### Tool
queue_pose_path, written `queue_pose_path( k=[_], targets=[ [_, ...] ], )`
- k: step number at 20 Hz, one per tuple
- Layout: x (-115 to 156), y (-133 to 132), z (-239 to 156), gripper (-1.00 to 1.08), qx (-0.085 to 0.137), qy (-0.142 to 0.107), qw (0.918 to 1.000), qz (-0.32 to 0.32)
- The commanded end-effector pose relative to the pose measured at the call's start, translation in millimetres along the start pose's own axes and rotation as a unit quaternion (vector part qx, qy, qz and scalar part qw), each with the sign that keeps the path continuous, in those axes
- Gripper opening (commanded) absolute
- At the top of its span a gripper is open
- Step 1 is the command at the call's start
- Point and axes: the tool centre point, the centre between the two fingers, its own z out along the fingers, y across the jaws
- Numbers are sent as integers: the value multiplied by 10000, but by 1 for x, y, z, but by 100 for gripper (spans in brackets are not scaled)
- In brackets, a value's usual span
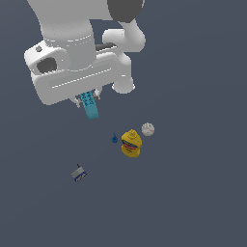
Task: Pick up a designated object from a clutter of objects.
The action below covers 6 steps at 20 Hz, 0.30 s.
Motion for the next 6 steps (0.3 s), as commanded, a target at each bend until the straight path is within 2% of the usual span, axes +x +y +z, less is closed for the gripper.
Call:
queue_pose_path(
  k=[1, 6],
  targets=[
    [0, -5, -10, -100, 5, -4, 10000, 2],
    [0, -8, -17, -100, 8, -5, 10000, 2]
  ],
)
